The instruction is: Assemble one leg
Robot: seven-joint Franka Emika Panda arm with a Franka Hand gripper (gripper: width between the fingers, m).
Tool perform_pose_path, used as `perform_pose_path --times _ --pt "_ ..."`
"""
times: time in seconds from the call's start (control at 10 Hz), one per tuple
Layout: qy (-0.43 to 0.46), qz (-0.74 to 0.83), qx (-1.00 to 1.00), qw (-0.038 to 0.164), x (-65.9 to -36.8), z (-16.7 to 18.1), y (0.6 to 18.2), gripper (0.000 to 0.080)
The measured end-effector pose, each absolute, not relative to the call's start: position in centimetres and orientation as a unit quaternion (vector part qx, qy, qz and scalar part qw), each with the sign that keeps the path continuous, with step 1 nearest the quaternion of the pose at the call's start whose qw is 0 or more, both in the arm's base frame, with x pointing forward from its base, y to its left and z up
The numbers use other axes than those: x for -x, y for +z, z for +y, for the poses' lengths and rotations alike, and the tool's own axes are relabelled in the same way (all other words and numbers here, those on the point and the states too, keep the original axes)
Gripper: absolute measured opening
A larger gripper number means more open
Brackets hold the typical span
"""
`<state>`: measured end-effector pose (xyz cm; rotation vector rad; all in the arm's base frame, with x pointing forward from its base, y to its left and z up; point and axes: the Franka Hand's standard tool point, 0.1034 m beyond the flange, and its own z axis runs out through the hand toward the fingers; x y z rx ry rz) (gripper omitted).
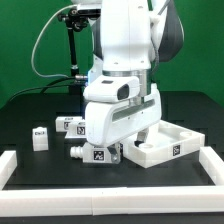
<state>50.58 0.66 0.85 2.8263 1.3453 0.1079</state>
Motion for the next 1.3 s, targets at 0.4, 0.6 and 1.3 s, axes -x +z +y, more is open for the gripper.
perform_pose_path --times 0.4,0.6,1.3 --pt "0.034 0.429 -0.903 0.005 -50.6 0.7 0.8 0.0144" --pt "0.028 0.414 -0.91 0.001 -50.4 0.2 1.0 0.0056" --pt "-0.031 0.239 -0.969 -0.059 -51.8 -2.0 2.1 0.0056"
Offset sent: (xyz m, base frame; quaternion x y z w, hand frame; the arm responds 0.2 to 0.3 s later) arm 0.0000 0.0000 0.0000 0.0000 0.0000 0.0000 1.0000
